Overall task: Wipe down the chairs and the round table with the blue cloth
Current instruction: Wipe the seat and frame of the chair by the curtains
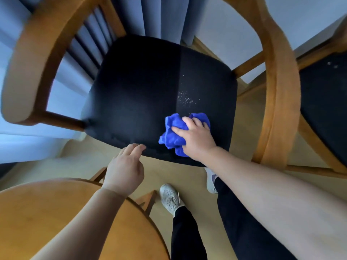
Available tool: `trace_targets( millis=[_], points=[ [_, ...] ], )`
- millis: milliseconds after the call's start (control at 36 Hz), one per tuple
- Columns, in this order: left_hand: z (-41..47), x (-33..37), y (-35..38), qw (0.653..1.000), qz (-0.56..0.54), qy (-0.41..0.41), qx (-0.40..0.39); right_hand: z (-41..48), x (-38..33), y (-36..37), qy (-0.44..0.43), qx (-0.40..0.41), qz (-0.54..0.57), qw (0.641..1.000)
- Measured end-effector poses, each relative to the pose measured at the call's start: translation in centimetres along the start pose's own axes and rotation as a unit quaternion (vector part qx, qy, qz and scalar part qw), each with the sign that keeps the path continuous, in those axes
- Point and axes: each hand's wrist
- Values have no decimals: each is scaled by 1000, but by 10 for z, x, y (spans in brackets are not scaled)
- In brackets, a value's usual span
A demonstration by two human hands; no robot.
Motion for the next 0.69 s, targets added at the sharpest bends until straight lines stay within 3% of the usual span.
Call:
trace_targets(
  millis=[194, 445, 583, 695],
  points=[
    [10, -3, 0, 999, -6, -20, 24, 62, -24, 2, -9, 10, -63, 998],
    [24, 1, 0, 1000, -7, -16, 23, 53, 10, 15, -30, -8, -93, 995],
    [30, 10, 2, 1000, -12, -2, 15, 18, 60, 24, 126, -64, -71, 987],
    [31, 13, 0, 999, -29, 0, 22, 4, 70, 20, 301, -140, 1, 943]
  ],
)
Point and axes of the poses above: each hand's wrist, its own z-axis towards the middle knuckle, its own y-axis out of the palm, x = y × z, and after that the axes turned 9 degrees about -z, right-handed
